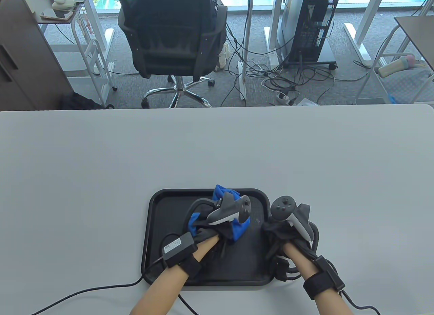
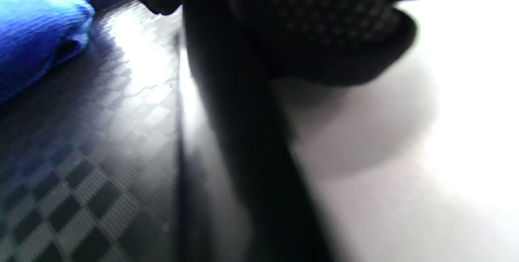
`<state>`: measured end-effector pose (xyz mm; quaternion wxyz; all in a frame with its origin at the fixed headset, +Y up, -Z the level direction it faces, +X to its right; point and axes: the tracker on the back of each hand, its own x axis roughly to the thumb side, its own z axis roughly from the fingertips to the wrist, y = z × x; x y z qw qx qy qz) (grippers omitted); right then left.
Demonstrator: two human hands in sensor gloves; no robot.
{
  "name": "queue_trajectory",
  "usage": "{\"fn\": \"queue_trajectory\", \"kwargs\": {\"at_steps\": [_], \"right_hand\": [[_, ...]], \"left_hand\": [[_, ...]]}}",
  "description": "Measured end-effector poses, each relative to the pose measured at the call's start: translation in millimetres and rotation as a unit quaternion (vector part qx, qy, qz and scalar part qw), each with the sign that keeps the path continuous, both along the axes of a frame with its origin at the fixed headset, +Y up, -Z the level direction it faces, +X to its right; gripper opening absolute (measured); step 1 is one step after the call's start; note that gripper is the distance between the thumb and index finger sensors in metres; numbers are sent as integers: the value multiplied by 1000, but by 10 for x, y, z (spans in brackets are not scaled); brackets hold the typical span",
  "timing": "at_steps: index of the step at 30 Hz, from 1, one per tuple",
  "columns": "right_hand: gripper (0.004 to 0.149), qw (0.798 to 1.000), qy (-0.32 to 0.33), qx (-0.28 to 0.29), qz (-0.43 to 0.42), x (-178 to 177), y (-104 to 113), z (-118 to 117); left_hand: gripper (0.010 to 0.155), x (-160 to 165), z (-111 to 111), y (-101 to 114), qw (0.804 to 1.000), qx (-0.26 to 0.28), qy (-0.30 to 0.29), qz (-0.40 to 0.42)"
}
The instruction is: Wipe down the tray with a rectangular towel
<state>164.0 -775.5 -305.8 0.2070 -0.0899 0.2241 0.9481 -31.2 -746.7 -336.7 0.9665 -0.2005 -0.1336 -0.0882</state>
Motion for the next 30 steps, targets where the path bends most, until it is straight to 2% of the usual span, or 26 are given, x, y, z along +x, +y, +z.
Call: {"fn": "queue_trajectory", "kwargs": {"at_steps": [4, 15, 24, 27, 30], "right_hand": [[48, 1000, 0, 1, 2, -3, -1, 0], [48, 1000, -1, -2, -1, -3, -3, -1], [48, 1000, 0, -2, -2, -1, -4, -3], [48, 1000, 0, -2, -3, 0, -5, -3], [48, 1000, 1, -3, -4, 2, -6, -6]], "left_hand": [[55, -287, -51, 11, 999, -7, 36, -1], [55, -1139, 14, 19, 991, -12, 133, -3], [58, -1205, 53, 51, 991, -16, 134, 14], [59, -1313, 110, 212, 987, -15, 148, 59], [59, -1495, 205, 542, 981, 22, 162, 102]]}}
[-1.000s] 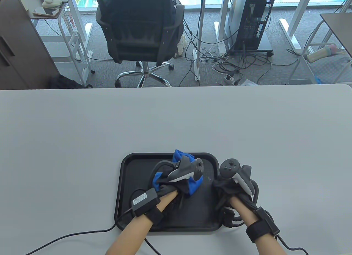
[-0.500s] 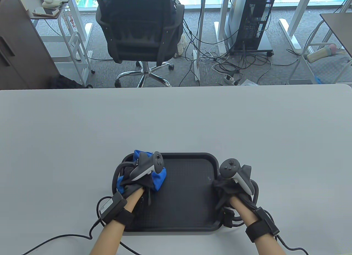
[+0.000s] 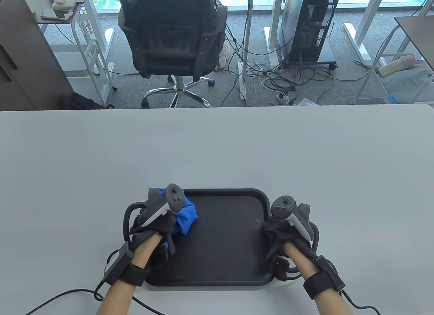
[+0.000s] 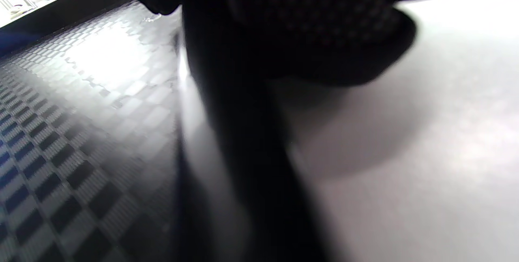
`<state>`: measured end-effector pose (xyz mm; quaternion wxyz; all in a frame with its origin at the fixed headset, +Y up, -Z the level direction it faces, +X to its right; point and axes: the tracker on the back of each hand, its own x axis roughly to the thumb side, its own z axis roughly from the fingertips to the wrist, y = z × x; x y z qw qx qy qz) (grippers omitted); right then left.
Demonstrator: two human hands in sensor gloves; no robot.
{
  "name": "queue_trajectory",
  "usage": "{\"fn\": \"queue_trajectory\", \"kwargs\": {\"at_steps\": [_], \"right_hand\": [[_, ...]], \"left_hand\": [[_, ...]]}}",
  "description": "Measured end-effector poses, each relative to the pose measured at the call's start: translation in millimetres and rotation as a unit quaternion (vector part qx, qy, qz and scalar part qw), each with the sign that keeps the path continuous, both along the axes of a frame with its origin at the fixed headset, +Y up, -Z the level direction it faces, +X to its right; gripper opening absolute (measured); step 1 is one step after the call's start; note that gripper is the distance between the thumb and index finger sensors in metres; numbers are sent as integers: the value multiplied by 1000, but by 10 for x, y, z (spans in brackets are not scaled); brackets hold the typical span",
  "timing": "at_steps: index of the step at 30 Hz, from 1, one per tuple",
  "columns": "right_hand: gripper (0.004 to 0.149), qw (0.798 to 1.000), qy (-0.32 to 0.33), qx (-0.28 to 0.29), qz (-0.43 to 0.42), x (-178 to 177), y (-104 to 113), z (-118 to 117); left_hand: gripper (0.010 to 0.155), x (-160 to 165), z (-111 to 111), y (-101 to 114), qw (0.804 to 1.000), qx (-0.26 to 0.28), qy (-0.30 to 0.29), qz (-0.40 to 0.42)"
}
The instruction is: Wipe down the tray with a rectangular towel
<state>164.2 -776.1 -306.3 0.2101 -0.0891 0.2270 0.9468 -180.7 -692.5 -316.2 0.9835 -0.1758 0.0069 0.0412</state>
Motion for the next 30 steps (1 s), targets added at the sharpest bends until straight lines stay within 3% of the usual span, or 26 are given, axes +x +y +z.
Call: {"fn": "queue_trajectory", "kwargs": {"at_steps": [7, 10, 12, 15, 17, 19, 23, 27, 30], "right_hand": [[48, 1000, 0, -1, -3, 4, -2, -2], [48, 1000, 0, 1, -2, 4, -3, -2], [48, 1000, -1, 0, -2, 5, -3, -3], [48, 1000, -1, 0, -3, 6, -3, -4], [48, 1000, -1, 0, -3, 6, -3, -4], [48, 1000, -1, -1, -3, 6, -3, -4], [48, 1000, -1, 2, -1, 6, -3, -3], [48, 1000, -2, 3, 0, 6, -2, -2], [48, 1000, -2, 3, 2, 4, -1, -1]], "left_hand": [[58, -541, -21, 784, 986, 137, 82, 39], [58, -766, -42, 845, 965, 207, 149, 61], [58, -916, -48, 707, 949, 239, 196, 63], [58, -1102, -18, 290, 953, 199, 229, 7], [59, -1190, 75, -60, 964, 132, 229, -24], [59, -1222, 175, -256, 969, 102, 224, -34], [61, -1184, 255, -432, 976, -6, 208, -60], [67, -1106, 247, -565, 962, -142, 213, -91], [74, -1098, 266, -625, 957, -168, 211, -104]]}}
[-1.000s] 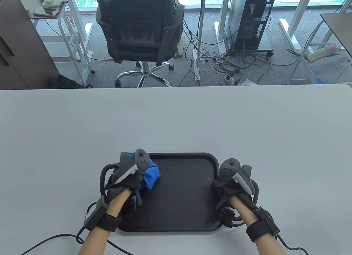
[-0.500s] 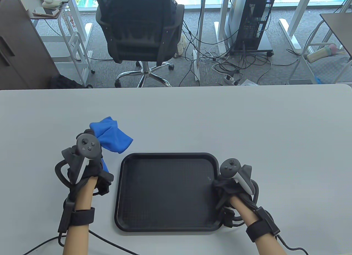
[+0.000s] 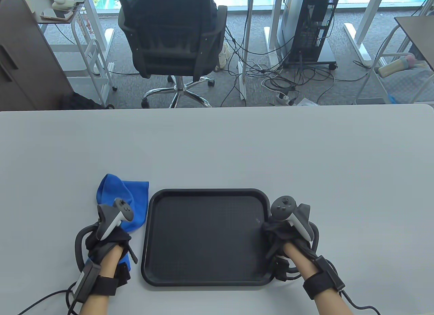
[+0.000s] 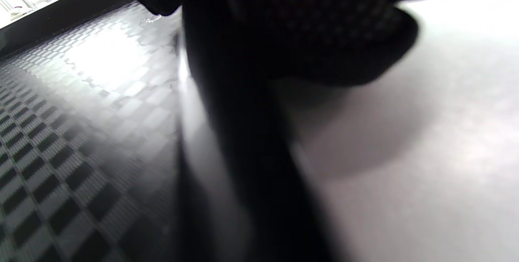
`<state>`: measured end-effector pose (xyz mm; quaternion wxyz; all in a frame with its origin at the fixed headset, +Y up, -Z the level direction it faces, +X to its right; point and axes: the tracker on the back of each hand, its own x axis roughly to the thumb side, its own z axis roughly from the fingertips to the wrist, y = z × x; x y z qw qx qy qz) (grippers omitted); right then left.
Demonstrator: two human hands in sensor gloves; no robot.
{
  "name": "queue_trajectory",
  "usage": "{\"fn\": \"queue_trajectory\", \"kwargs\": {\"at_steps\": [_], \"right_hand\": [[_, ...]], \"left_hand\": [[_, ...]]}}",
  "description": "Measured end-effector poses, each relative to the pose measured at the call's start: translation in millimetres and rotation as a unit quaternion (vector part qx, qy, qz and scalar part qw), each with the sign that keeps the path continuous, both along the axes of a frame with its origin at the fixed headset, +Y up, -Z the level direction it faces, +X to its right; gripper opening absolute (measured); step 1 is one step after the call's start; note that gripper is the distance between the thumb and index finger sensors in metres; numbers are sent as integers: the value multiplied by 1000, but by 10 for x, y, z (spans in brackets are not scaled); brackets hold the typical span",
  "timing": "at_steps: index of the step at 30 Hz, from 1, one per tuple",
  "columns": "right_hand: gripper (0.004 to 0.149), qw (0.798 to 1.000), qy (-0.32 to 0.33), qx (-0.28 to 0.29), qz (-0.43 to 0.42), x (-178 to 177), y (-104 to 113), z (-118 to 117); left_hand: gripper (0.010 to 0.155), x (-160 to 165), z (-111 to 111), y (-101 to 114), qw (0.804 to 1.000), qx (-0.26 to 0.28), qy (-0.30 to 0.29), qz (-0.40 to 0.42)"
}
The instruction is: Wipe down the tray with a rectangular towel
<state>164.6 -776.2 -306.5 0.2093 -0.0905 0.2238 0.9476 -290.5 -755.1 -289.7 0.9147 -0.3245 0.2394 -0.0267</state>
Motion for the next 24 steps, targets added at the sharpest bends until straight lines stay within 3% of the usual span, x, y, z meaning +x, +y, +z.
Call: {"fn": "queue_trajectory", "kwargs": {"at_steps": [4, 6, 9, 13, 17, 20, 24], "right_hand": [[50, 1000, -2, -2, -4, 6, 48, 7], [56, 1000, -3, 19, 5, 21, 136, 2], [57, 994, 2, 104, 41, 67, 375, -14], [62, 975, 14, 222, 9, 70, 774, 106], [69, 950, 59, 302, -56, -61, 1076, 324], [72, 929, 125, 336, -96, -253, 1200, 469], [74, 918, 191, 332, -105, -479, 1120, 548]], "left_hand": [[74, -71, 22, 163, 999, 26, 20, 43], [73, -112, 34, 338, 995, 80, 28, 56], [73, -115, 74, 671, 977, 185, 22, 100], [73, 45, 158, 1038, 933, 318, -42, 162], [74, 336, 225, 1146, 874, 412, -126, 223], [74, 619, 280, 1103, 845, 419, -198, 265], [73, 886, 372, 929, 839, 387, -263, 278]]}}
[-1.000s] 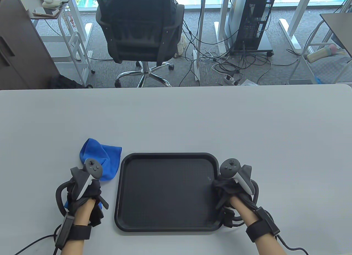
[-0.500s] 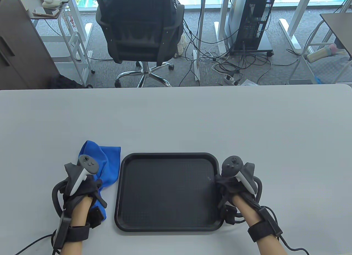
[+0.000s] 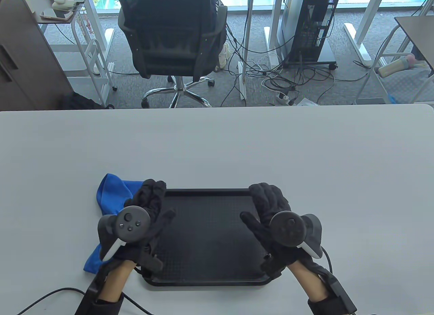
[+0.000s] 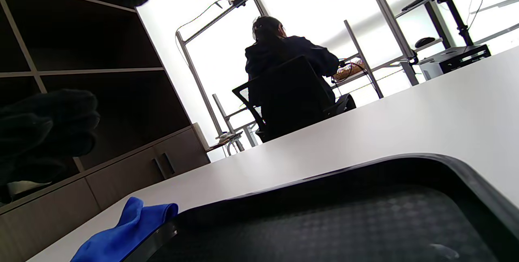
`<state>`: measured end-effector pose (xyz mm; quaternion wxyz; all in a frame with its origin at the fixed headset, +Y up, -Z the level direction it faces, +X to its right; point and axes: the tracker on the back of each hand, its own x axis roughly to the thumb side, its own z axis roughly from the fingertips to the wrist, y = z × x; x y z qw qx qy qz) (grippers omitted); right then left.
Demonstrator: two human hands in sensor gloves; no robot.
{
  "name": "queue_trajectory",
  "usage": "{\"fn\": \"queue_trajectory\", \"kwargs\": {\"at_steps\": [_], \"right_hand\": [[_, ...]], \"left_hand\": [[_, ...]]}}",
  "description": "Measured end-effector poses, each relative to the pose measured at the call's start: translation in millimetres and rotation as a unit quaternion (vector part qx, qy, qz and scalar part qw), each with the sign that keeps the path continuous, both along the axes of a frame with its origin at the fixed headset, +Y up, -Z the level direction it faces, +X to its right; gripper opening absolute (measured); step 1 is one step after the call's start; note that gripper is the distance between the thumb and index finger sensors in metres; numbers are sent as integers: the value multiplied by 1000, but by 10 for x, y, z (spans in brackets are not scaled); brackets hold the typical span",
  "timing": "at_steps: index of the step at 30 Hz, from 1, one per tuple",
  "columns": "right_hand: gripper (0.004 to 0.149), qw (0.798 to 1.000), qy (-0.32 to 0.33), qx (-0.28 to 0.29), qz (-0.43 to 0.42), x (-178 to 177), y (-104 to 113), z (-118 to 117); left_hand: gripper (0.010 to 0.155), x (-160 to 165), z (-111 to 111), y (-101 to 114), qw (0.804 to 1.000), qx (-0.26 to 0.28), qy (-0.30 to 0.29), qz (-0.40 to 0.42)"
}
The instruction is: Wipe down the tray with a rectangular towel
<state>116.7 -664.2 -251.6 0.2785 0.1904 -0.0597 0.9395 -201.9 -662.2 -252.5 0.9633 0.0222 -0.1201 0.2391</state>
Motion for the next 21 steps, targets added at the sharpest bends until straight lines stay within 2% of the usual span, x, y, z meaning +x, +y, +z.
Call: {"fn": "queue_trajectory", "kwargs": {"at_steps": [4, 7, 21], "right_hand": [[73, 998, 28, -35, 37, -125, -178, 6], [73, 997, 31, -47, 45, -140, -237, 1], [71, 997, 36, -55, 45, -146, -265, 1]], "left_hand": [[73, 121, 11, -230, 997, -41, -29, -52], [73, 127, -15, -320, 996, -63, -34, -55], [72, 121, -20, -352, 995, -71, -33, -53]]}}
